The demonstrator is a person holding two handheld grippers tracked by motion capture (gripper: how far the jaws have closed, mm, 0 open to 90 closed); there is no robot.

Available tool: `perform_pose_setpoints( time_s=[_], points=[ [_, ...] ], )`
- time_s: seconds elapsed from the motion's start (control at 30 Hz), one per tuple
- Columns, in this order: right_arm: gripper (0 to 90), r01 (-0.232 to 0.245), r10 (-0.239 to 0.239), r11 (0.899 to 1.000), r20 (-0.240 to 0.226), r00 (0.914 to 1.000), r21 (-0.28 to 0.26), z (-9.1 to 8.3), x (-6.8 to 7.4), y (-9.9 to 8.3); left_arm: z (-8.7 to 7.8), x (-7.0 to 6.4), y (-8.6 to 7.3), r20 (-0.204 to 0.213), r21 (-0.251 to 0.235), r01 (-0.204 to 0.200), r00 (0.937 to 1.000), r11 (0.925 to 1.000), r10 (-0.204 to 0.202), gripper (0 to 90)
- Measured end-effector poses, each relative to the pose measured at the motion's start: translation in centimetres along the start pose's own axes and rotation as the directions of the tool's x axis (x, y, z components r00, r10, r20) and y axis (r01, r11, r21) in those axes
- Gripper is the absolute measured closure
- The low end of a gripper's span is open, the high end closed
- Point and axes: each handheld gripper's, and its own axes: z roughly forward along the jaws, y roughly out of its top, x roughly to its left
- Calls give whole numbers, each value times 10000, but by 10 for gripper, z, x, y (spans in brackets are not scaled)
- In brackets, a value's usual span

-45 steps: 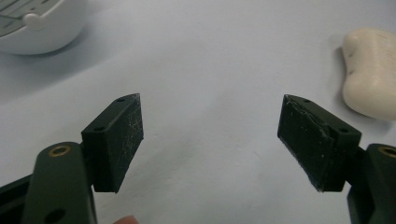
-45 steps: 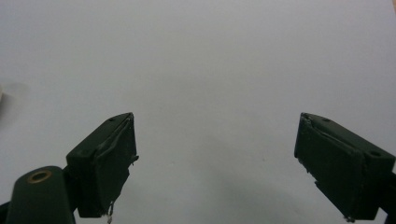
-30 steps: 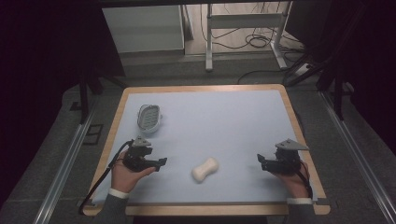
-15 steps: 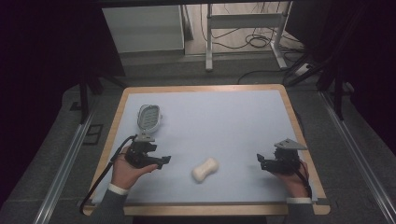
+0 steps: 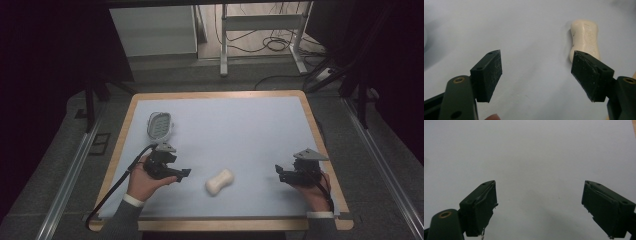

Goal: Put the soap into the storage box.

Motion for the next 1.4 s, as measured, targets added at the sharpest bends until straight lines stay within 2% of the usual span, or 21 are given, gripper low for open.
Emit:
perform_pose_setpoints(
  time_s=[0.13, 0.23, 0.6, 0.77, 1.1, 1.17, 1.3, 1.4],
  points=[
    [126, 12, -12, 10000, 43, 10000, 39, 0, 0, -1, 6, -4, 4, 300, 49, -54, 9995, 10000, 53, 250],
    [126, 26, -27, 10000, 105, 9999, 57, 1, -1, -1, 10, -7, 7, 243, 182, -153, 9996, 9997, 148, 243],
    [126, 32, -33, 10000, 136, 9999, 51, 0, -1, -2, 24, -25, 23, 631, 572, -568, 9966, 9967, 532, 241],
    [126, 38, -39, 10000, 148, 9999, 39, 0, -1, -2, 30, -25, 23, 714, 755, -449, 9967, 9961, 395, 242],
    [126, 32, -34, 10000, 181, 9998, 86, 2, -1, -2, 37, -30, 22, 909, 939, -565, 9947, 9940, 480, 242],
    [126, 42, -43, 9999, 184, 9998, 100, 2, 0, -2, 38, -33, 22, 704, 1051, -782, 9950, 9914, 710, 240],
    [126, 40, -42, 9999, 199, 9998, 114, 2, 0, -3, 40, -42, 25, 902, 1139, -1081, 9911, 9876, 981, 237],
    [126, 56, -57, 9999, 194, 9998, 96, 2, 1, -2, 43, -43, 27, 1038, 1134, -961, 9910, 9889, 844, 238]
  ],
)
